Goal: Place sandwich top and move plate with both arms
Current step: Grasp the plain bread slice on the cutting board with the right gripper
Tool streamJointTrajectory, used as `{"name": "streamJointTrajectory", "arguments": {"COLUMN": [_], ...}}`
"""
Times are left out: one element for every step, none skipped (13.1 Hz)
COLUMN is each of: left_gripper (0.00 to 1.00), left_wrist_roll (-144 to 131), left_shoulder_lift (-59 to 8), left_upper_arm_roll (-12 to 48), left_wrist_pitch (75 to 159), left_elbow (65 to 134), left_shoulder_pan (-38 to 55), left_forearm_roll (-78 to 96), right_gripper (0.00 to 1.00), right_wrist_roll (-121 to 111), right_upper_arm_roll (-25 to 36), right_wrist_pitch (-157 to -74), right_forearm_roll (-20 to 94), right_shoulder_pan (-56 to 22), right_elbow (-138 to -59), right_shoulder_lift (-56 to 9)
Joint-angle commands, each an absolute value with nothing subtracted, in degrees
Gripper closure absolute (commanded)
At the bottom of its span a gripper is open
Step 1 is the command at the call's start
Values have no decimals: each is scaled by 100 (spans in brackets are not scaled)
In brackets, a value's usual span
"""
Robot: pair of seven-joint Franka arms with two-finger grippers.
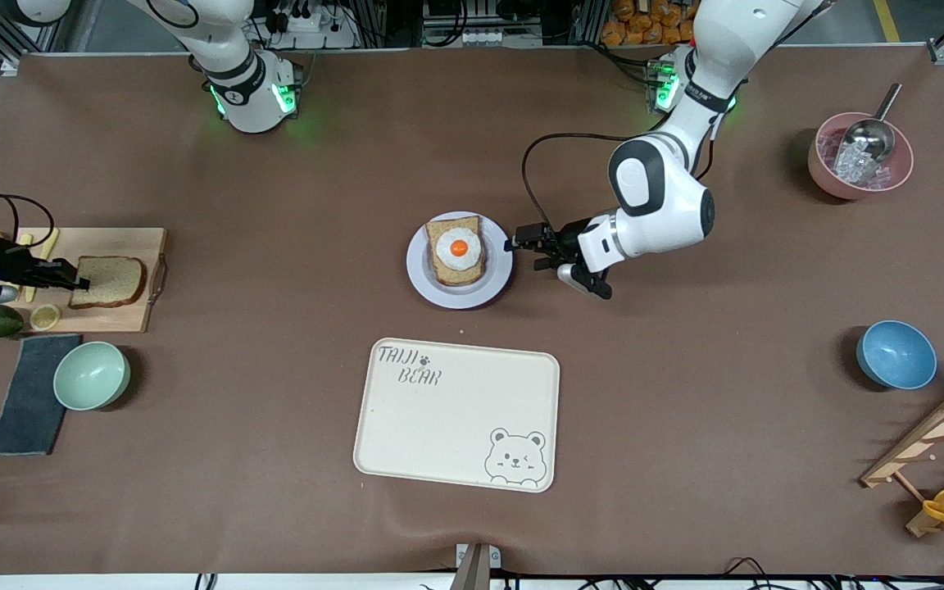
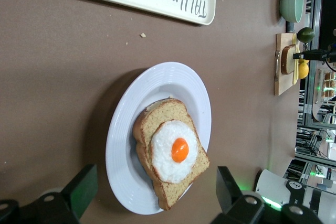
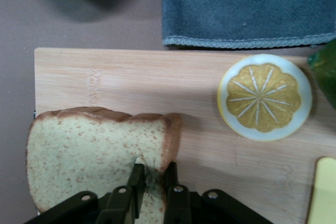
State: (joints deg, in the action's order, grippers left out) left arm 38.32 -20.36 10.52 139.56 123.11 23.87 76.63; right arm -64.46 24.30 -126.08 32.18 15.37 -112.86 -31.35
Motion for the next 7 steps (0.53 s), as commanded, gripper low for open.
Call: {"name": "streamJointTrajectory", "arguments": {"left_gripper": [0, 0, 0, 0, 0, 0, 0], "left_wrist_roll": [3894, 3876, 3876, 3876, 3876, 3876, 3876], "left_shoulder_lift": [-1978, -1978, -1986, -1986, -1978, -1978, -1986], "left_upper_arm_roll": [1063, 1055, 1063, 1055, 1063, 1055, 1063], "left_wrist_pitch": [14089, 14089, 14098, 14098, 14098, 14098, 14098], "left_elbow": [12305, 12296, 12287, 12287, 12287, 12287, 12287], "left_shoulder_pan": [2417, 2417, 2434, 2426, 2426, 2426, 2426], "left_forearm_roll": [7813, 7813, 7813, 7813, 7813, 7813, 7813], "right_gripper": [100, 100, 100, 100, 100, 100, 100], "right_wrist_roll": [-6487, -6469, -6486, -6478, -6478, -6460, -6451], "right_upper_arm_roll": [2382, 2382, 2382, 2382, 2373, 2382, 2382], "right_wrist_pitch": [-12516, -12507, -12507, -12507, -12455, -12219, -11921], "right_forearm_roll": [3357, 3357, 3357, 3357, 3349, 3349, 3340], "right_shoulder_pan": [1574, 1556, 1530, 1521, 1503, 1503, 1494], "right_elbow": [-11206, -11180, -11162, -11136, -11127, -11031, -10891], "right_shoulder_lift": [-3173, -3164, -3164, -3155, -3138, -3138, -3138]}}
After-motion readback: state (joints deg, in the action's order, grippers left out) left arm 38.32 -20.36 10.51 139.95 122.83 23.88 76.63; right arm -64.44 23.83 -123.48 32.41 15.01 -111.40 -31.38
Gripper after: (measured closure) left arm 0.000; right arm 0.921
